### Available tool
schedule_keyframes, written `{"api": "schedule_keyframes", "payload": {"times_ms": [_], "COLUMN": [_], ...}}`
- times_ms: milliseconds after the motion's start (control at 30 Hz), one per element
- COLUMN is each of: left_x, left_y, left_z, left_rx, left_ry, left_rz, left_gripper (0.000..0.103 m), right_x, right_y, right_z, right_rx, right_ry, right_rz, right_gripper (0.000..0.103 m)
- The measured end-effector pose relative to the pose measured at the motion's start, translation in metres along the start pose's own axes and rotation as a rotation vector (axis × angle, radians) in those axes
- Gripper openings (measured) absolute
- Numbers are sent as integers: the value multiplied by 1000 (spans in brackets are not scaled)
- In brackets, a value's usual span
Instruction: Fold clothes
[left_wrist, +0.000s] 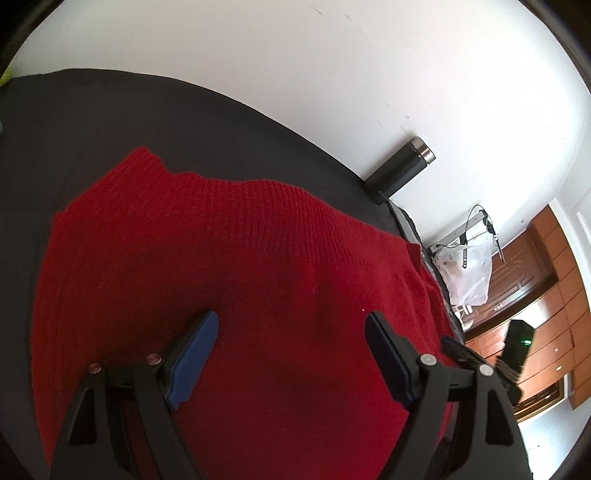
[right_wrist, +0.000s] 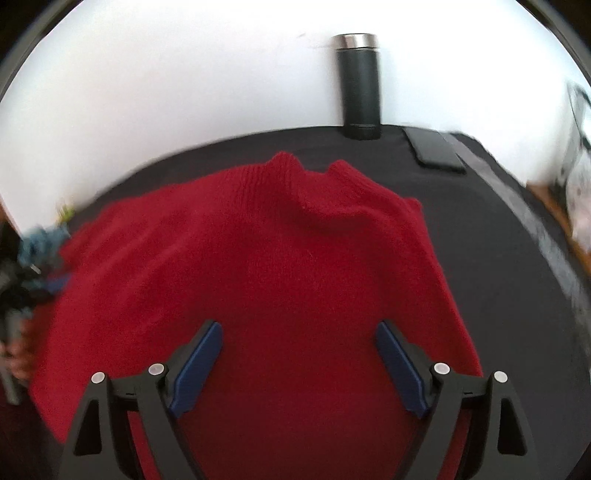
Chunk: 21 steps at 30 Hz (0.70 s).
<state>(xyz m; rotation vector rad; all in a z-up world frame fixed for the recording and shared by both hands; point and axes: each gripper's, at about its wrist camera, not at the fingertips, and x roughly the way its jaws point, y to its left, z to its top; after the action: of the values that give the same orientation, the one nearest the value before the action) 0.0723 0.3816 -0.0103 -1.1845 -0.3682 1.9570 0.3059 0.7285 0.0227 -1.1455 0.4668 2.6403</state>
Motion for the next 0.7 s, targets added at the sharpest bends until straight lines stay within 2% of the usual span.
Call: {"api": "schedule_keyframes", "payload": {"times_ms": [133, 300, 533, 700], "left_x": [1, 0, -2, -1], "left_y": [-2, 0, 1, 2], "left_z": [0, -1, -1, -1], "left_rx": [11, 9, 2, -2], "left_ry": [-3, -8, -11, -11], "left_rz": [10, 12, 6, 1], "left_gripper": [85, 85, 85, 85], "right_x": [-34, -63, -76, -73], "right_y": [-31, -66, -90, -91], "right_z": [-16, -44, -75, -82], "right_rx": [111, 260, 424, 476], "right_ry": [-21, 7, 42, 44], "right_rz": [19, 25, 58, 89], "right_gripper": [87, 87, 87, 87]}}
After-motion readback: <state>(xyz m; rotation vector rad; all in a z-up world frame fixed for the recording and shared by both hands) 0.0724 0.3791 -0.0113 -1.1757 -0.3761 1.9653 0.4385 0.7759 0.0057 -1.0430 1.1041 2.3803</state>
